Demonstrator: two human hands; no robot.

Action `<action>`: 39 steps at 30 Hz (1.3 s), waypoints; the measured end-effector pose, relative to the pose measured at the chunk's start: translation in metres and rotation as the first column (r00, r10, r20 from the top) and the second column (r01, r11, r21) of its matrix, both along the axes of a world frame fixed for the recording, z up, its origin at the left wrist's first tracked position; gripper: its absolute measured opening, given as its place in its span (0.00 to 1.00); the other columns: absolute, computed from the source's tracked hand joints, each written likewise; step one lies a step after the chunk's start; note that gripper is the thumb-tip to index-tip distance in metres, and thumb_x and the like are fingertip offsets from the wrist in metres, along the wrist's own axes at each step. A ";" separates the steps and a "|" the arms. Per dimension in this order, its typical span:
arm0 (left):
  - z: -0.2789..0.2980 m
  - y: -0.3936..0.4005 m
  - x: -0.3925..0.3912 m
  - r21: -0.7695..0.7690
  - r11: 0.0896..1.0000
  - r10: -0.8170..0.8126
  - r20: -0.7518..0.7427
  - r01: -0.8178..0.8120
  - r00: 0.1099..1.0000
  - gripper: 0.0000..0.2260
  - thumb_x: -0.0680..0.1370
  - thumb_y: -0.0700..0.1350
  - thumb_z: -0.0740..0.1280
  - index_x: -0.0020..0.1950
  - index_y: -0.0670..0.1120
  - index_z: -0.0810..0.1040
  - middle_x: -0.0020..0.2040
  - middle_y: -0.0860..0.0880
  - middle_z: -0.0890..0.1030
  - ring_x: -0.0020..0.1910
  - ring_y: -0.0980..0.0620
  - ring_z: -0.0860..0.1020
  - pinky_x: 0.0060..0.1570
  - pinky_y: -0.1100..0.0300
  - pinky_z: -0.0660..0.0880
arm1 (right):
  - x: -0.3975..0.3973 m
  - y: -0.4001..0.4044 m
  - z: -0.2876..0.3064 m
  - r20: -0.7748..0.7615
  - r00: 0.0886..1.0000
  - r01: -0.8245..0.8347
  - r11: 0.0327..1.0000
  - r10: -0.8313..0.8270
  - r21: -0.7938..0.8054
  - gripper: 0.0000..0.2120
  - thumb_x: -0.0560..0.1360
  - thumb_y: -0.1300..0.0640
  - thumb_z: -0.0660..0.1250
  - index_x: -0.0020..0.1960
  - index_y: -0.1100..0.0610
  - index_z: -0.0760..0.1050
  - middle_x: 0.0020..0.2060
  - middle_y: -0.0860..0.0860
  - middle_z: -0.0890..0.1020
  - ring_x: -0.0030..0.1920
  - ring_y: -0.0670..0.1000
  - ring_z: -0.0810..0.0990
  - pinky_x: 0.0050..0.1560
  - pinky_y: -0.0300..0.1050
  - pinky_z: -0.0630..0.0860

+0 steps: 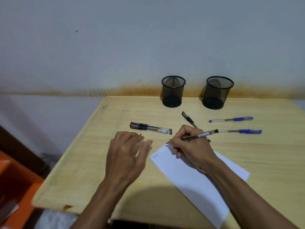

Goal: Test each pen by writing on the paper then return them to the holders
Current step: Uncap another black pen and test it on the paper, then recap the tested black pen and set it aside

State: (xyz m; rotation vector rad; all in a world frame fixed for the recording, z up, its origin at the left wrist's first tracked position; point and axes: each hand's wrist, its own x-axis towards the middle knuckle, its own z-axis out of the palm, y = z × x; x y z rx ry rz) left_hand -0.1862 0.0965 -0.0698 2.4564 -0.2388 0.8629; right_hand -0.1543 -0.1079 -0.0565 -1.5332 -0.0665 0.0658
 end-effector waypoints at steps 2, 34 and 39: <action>0.005 0.007 0.006 -0.036 0.986 0.161 -0.058 -0.163 0.985 0.10 0.76 0.49 0.68 0.52 0.46 0.83 0.49 0.51 0.82 0.54 0.47 0.74 0.52 0.48 0.74 | -0.001 0.001 0.001 0.003 1.000 -0.003 0.999 0.003 0.047 0.07 0.73 0.75 0.68 0.39 0.71 0.71 0.28 0.62 0.76 0.26 0.52 0.75 0.32 0.48 0.72; 0.050 -0.080 -0.003 -0.538 0.810 -0.384 -0.188 0.232 0.904 0.06 0.76 0.43 0.72 0.49 0.54 0.85 0.46 0.60 0.84 0.49 0.60 0.81 0.47 0.68 0.75 | -0.055 -0.068 0.069 0.276 0.921 0.293 0.956 -0.275 -0.025 0.11 0.66 0.41 0.73 0.42 0.45 0.86 0.68 0.39 0.77 0.68 0.39 0.76 0.57 0.37 0.80; 0.043 -0.089 -0.006 -0.551 0.787 -0.426 -0.161 0.277 0.890 0.08 0.75 0.42 0.73 0.48 0.55 0.84 0.47 0.60 0.84 0.49 0.57 0.81 0.47 0.66 0.75 | -0.063 -0.078 0.066 0.286 0.925 0.291 0.951 -0.251 -0.103 0.04 0.71 0.47 0.74 0.44 0.46 0.85 0.72 0.39 0.73 0.70 0.35 0.72 0.55 0.33 0.78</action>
